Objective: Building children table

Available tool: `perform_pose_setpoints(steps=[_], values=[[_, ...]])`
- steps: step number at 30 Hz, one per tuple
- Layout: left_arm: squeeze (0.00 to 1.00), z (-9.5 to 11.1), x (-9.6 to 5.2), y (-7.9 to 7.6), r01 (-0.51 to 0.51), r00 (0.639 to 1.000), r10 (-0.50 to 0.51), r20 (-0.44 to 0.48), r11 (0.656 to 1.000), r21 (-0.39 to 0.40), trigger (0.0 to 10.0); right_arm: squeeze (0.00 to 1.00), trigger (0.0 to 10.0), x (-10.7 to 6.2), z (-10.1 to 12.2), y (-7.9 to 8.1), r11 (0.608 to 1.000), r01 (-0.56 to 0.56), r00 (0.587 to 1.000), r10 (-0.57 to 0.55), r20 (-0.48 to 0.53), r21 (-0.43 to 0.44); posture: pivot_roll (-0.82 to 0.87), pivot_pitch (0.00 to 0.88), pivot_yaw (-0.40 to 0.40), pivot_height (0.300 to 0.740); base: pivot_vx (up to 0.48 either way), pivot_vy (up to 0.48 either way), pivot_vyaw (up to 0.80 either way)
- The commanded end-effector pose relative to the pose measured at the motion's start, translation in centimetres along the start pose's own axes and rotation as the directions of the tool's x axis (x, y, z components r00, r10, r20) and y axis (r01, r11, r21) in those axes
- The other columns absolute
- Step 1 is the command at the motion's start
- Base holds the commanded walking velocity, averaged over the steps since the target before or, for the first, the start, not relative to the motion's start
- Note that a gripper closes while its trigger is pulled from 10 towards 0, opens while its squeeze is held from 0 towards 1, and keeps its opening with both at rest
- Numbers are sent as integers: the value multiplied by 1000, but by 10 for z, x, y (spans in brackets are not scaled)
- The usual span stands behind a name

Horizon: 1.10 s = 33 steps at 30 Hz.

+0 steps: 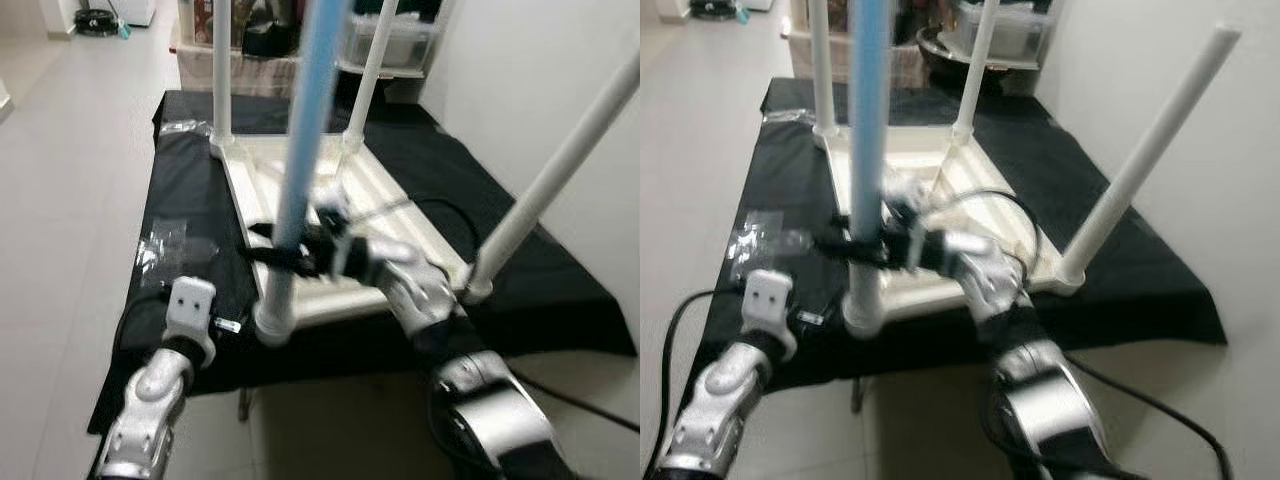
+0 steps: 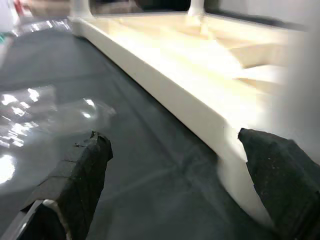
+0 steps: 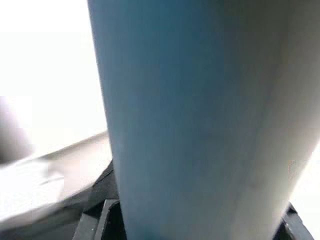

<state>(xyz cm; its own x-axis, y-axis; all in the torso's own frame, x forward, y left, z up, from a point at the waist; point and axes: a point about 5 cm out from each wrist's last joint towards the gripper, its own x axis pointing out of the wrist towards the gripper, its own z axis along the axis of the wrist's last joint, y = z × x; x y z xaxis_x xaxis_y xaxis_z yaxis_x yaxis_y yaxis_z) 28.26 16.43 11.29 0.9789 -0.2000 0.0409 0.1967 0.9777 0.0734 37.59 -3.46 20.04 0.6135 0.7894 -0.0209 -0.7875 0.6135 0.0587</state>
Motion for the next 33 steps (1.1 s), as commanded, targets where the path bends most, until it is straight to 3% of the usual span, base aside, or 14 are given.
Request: perform_pose_setpoints(steps=[1,8,9,10,11,15,16,18,19,21,22,24,27,33], values=[[0,-8,-4,0,5,999,-5,-34,1000,6,10000,0,0,-27,-51,-36,930,367,904,-355,-239,5,67,0,-161,740,0,0,0],[0,-9,-2,-4,19,999,-19,-36,1000,-3,10000,0,863,-72,-85,-57,567,820,559,-768,-313,74,56,0,-150,740,0,0,0],[0,-9,-2,-4,19,999,-19,-36,1000,-3,10000,0,863,-72,-85,-57,567,820,559,-768,-313,74,56,0,-150,740,0,0,0],[0,-9,-2,-4,18,999,-18,-36,1000,-4,10000,0,3843,-77,-88,-56,523,849,519,-792,-321,82,51,0,-147,740,0,0,0],[0,-9,-2,-3,18,999,-18,-36,1000,-5,10000,0,10000,-75,-89,-51,516,848,524,-782,-337,122,46,0,-143,740,0,0,0],[0,-10,-2,-4,19,999,-20,-36,1000,-4,10000,0,10000,-60,-77,-38,620,760,649,-709,-276,195,42,0,-142,740,0,0,0],[0,-10,-1,-5,22,999,-23,-36,1000,-6,10000,557,10000,-60,-70,-40,620,746,665,-711,-229,241,34,0,-137,740,0,0,0],[0,-10,-1,-6,25,999,-25,-37,1000,-8,10000,557,10000,-60,-66,-43,613,741,668,-718,-199,273,34,0,-137,740,0,0,0],[0,-10,-1,-7,27,999,-27,-36,1000,-9,10000,1000,10000,-61,-59,-48,612,733,671,-722,-166,298,39,0,-141,740,0,0,0],[0,-10,-1,-7,27,999,-28,-36,1000,-9,10000,1000,10000,-60,-51,-52,633,707,693,-709,-130,315,39,0,-141,740,0,0,0],[0,-9,0,-5,23,999,-23,-33,1000,-10,10000,0,10000,-55,-29,-58,712,610,774,-630,-67,349,43,0,-145,740,0,0,0],[0,-9,-1,-4,20,999,-20,-33,1000,-8,10000,0,10000,-54,-20,-61,739,573,799,-601,-39,353,43,0,-145,740,0,0,0],[0,-9,-1,-2,13,999,-13,-32,1000,-4,10000,0,10000,-55,43,-59,948,257,926,-297,232,187,50,0,-152,740,0,0,0],[0,-9,-1,-3,14,999,-14,-29,1000,-3,10000,0,10000,-53,53,-45,998,38,963,-49,263,46,50,0,-152,740,0,0,0]])
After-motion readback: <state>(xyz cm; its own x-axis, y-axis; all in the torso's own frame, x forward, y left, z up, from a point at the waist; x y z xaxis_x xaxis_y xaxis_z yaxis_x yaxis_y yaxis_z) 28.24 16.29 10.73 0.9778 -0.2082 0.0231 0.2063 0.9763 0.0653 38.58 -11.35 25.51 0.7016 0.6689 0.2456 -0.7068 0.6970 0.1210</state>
